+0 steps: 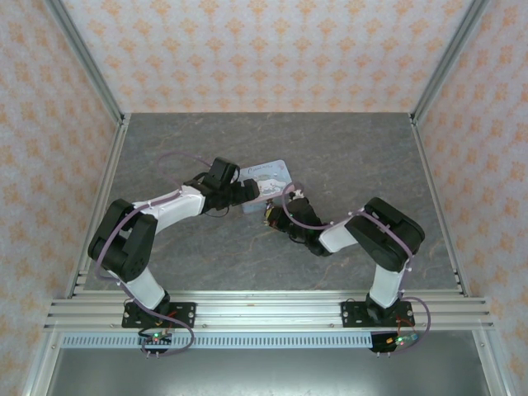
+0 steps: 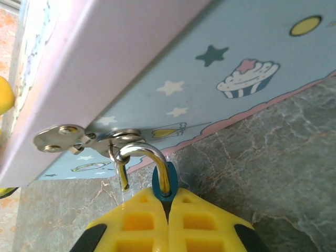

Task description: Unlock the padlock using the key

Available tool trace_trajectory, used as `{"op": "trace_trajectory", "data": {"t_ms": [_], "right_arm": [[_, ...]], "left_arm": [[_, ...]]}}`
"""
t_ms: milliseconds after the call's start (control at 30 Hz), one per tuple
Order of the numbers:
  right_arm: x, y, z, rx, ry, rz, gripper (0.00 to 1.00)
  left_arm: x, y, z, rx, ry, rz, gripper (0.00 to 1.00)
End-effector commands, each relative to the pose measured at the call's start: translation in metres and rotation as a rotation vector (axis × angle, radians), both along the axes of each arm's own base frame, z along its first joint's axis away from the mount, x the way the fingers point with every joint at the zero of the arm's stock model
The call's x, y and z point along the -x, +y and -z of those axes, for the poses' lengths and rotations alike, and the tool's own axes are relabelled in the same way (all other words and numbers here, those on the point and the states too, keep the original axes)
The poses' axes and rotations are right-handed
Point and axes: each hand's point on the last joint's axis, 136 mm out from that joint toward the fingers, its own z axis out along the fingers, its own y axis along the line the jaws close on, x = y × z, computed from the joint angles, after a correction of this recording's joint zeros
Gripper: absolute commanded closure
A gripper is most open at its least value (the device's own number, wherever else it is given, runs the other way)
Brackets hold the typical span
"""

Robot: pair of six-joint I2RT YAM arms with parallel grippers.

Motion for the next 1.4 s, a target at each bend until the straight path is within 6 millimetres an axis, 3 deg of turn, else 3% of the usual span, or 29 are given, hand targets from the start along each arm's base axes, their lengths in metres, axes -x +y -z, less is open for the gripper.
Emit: {"op": "trace_trajectory", "data": {"t_ms": [0, 733, 1367], "right_arm": [[0.004, -0.013, 0.003, 0.005, 0.017, 0.062, 1.0], [-0.006, -0.025, 0.001, -0.21, 0.069, 0.252, 1.0], [-0.019, -0.051, -0.003, -0.184, 0.065, 0.308, 1.0]], "left_arm": [[0.021, 0.012, 0.021, -0.037, 0.082, -0.014, 0.08], [0.031, 0.005, 0.033, -0.001, 0.095, -0.034, 0.09], [0.034, 0.006, 0.039, -0.02, 0.118, -0.023, 0.09]]}}
